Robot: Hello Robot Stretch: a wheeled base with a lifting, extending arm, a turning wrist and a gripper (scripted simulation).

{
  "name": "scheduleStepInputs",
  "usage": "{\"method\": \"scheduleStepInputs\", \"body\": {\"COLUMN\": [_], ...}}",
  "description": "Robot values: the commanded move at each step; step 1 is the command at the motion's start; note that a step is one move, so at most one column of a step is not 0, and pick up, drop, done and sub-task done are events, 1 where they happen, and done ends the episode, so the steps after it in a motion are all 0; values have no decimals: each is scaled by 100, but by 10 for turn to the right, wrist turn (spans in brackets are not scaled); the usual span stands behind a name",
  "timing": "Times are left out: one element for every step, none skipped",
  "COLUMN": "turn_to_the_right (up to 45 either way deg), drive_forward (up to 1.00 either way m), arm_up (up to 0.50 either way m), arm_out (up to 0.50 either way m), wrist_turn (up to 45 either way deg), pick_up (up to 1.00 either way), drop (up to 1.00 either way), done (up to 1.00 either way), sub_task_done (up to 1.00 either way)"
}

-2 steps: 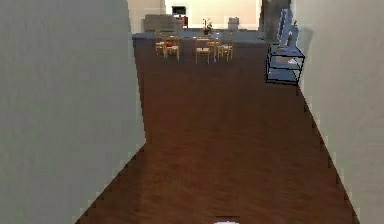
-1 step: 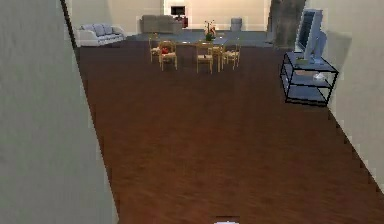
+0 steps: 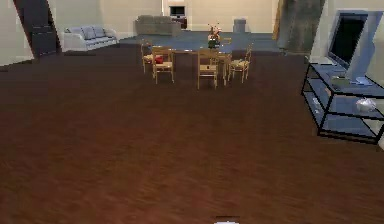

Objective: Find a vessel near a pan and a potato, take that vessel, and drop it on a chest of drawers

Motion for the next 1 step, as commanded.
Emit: {"method": "scheduleStepInputs", "body": {"turn_to_the_right": [240], "drive_forward": [0], "arm_up": [0], "arm_out": [0], "wrist_turn": [0], "pick_up": [0], "drop": [0], "done": [0], "sub_task_done": [0]}}
